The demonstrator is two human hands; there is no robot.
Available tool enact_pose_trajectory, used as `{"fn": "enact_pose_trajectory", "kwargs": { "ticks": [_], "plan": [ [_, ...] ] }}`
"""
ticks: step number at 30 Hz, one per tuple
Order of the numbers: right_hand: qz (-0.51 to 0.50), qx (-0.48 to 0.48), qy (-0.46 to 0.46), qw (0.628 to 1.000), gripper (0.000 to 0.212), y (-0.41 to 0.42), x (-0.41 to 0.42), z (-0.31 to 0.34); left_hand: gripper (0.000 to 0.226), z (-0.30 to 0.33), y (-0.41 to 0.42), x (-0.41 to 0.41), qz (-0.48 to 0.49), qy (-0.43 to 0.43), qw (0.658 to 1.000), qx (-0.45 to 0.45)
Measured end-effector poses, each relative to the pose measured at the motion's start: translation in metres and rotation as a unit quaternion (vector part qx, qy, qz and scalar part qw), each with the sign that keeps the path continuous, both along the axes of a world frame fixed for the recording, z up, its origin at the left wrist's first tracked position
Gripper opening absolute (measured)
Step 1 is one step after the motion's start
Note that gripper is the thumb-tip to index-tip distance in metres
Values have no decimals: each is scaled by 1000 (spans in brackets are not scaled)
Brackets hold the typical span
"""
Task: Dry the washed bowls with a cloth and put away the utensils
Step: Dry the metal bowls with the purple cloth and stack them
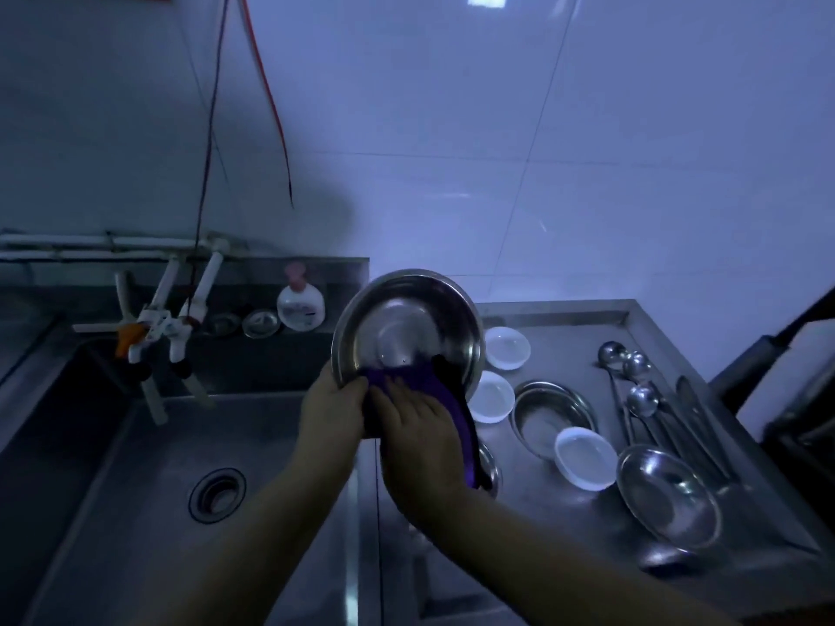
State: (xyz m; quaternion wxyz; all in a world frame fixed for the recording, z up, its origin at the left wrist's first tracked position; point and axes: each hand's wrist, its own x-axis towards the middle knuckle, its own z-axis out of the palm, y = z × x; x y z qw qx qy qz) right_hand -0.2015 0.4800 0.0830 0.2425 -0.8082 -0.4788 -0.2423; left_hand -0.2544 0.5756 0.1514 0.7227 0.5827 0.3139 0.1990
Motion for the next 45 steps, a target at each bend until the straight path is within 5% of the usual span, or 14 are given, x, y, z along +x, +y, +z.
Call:
{"fn": "enact_pose_trajectory", "kwargs": {
  "ticks": [2,9,12,16,18,24,28,38,41,45],
  "plan": [
    [35,11,5,999,48,2,-1,2,22,1,10,-2,-18,5,1000,20],
    [200,-83,-246,945,22,-43,67,33,16,28,60,-5,-124,85,980,133],
    [171,-61,-248,952,22,-36,75,46,15,26,48,1,-55,54,993,91],
    [101,29,-174,979,19,-19,51,47,46,17,-6,6,-22,-31,998,58],
    [101,43,-149,983,16,-19,44,43,39,21,-13,8,7,-55,997,51],
    [250,-37,-250,935,22,-63,101,56,25,43,3,6,-46,47,984,163],
    [262,-75,-281,920,17,-73,139,72,16,57,16,12,-99,109,969,197],
    [158,81,-54,983,30,-40,51,29,26,40,-38,26,44,26,993,106],
    [213,15,-155,965,38,-53,71,41,27,49,-21,20,16,59,990,124],
    [306,-61,-287,906,24,-74,110,62,19,68,6,6,-107,160,959,210]
  ]
}}
